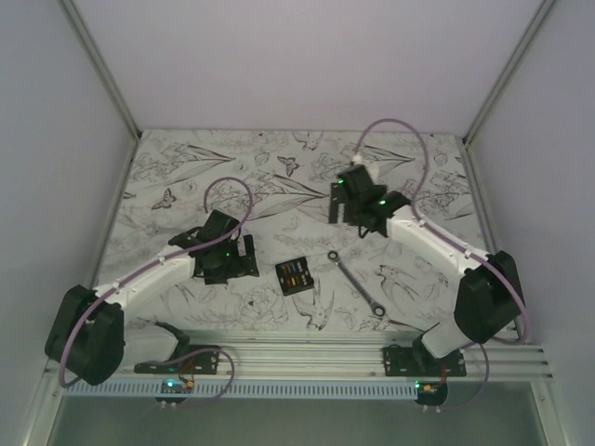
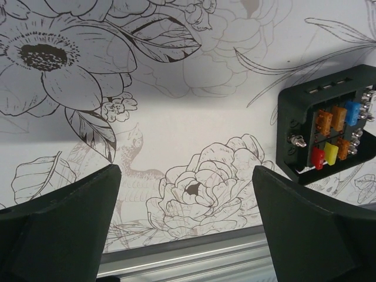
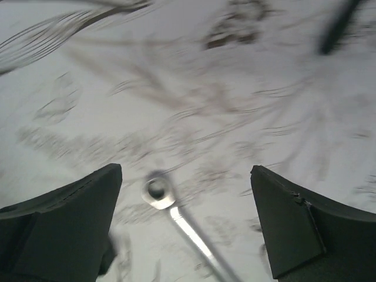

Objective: Snap on the fuse box
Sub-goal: Adjust the fuse in the fuse box base, then pick up the fuse box cover from the center of the board.

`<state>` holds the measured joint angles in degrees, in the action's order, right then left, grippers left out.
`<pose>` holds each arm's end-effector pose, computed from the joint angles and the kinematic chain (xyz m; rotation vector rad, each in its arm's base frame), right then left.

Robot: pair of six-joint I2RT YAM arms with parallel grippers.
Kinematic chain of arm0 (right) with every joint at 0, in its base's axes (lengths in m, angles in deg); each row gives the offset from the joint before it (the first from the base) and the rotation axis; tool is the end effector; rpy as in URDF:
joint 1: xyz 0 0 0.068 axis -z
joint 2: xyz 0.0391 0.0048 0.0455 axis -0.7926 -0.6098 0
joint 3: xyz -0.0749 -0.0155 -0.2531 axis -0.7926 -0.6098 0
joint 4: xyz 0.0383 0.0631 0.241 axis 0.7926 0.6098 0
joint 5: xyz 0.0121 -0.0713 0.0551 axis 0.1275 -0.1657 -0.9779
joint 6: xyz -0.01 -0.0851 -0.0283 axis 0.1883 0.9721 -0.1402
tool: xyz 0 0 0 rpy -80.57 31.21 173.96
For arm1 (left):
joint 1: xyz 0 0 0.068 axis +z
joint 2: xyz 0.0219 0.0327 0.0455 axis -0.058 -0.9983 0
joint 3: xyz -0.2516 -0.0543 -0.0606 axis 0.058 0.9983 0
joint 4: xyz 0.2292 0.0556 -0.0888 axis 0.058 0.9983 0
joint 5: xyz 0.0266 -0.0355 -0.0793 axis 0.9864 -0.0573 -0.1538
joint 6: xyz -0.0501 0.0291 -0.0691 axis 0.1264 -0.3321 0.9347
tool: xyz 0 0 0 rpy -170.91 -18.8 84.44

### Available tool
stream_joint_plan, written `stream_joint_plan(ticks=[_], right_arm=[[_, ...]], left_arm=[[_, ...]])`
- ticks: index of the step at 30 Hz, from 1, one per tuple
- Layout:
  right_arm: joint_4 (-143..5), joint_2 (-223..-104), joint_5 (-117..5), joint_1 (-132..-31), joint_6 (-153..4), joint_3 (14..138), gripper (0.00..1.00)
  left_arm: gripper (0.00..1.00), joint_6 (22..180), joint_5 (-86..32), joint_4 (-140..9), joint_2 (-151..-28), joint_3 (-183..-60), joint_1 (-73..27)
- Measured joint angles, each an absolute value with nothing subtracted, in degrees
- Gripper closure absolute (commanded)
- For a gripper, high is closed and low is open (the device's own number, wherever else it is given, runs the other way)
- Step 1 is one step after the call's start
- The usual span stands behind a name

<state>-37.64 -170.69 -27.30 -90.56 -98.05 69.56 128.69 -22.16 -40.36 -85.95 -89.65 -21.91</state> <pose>0.2903 0.1919 0.2315 -0.0055 2.3947 0.1137 0.2350 -0.1157 0.1564 -0.2990 2.5890 -0.5047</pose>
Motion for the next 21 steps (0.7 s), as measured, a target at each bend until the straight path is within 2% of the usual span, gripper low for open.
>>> stream_joint_plan(ticks=[9,14,21], right_arm=[[-39.2,-170.7,-22.4,-70.4,-97.0,67.0,0.00],[-41.1,-177.6,-20.5,-63.8,-96.3,69.0,0.00],[-45.4,-185.4,-28.4,-56.0,-89.9,72.6,0.00]], left_arm=[[0.00,128.5,-20.1,-40.0,-84.2,-89.7,-23.4],[0.00,128.4,-18.9,-39.5,-84.0,-89.7,-24.9],[0.00,128.2,-17.0,-38.9,-83.9,-89.7,-26.4]])
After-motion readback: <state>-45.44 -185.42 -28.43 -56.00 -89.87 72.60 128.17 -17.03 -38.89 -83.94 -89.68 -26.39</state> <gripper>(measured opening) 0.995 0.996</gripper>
